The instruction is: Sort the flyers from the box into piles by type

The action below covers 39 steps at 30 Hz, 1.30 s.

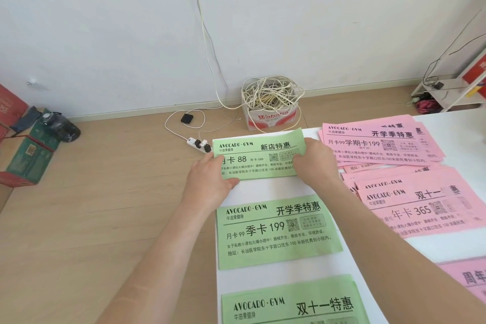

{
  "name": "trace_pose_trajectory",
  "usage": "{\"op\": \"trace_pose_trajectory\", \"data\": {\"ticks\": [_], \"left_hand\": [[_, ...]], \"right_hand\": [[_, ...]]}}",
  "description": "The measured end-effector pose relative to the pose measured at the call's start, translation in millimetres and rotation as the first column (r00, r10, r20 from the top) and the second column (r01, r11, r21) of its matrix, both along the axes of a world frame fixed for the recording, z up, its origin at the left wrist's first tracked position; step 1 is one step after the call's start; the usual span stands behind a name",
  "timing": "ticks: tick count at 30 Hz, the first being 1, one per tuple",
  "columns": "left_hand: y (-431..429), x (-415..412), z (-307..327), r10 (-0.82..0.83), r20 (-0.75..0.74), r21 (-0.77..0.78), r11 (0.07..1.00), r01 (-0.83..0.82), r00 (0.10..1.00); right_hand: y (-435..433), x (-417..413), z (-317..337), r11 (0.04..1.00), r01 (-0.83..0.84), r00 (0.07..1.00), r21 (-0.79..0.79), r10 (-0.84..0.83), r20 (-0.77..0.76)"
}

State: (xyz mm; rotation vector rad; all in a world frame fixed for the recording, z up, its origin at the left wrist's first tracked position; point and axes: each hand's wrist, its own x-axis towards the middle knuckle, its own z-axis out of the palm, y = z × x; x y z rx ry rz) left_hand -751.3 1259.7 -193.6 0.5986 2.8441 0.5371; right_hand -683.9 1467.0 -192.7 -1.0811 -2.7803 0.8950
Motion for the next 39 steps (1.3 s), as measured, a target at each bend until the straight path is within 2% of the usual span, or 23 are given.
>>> {"op": "trace_pose_trajectory", "data": {"ticks": [5,16,23,25,27,31,35,39], "left_hand": [[-1.7,-0.9,-1.4,-0.047,-0.063,-0.035,0.998,0.045,0.997],[-0.5,2.4,1.3,-0.059,-0.129,-0.081,0.996,0.049,0.990],[-3.3,17.0,17.0,0.032,-0.110,0.034,0.999,-0.028,0.993],[-13.5,31.6,26.3,0.074,-0.069,0.055,0.996,-0.070,0.995],[-28.7,53.5,30.5,0.081,0.000,0.064,0.995,-0.081,0.997],[-54.8,101.3,28.6,-0.014,0.110,0.047,0.999,0.009,0.994],[-61.8,126.5,15.7,-0.056,0.168,-0.018,0.998,0.060,0.984],[-60.0,129.9,12.1,-0.047,0.147,-0.026,0.998,0.051,0.988]], "right_hand": [[-2.4,0.0,0.6,0.995,-0.014,0.997,0.095,0.007,0.073],[-2.1,-1.0,-2.6,0.980,-0.025,0.998,0.196,0.012,0.066],[-4.3,18.0,13.3,0.986,-0.067,0.998,0.152,0.063,0.031],[-4.4,43.7,29.5,0.982,-0.170,0.985,0.084,0.166,0.052],[-6.3,77.2,44.5,0.956,-0.293,0.947,0.022,0.287,0.143],[-18.3,129.6,43.7,0.889,-0.456,0.836,-0.041,0.443,0.324],[-28.4,145.1,26.4,0.891,-0.452,0.860,0.043,0.423,0.286],[-35.4,147.1,19.6,0.903,-0.416,0.894,0.104,0.386,0.226]]}}
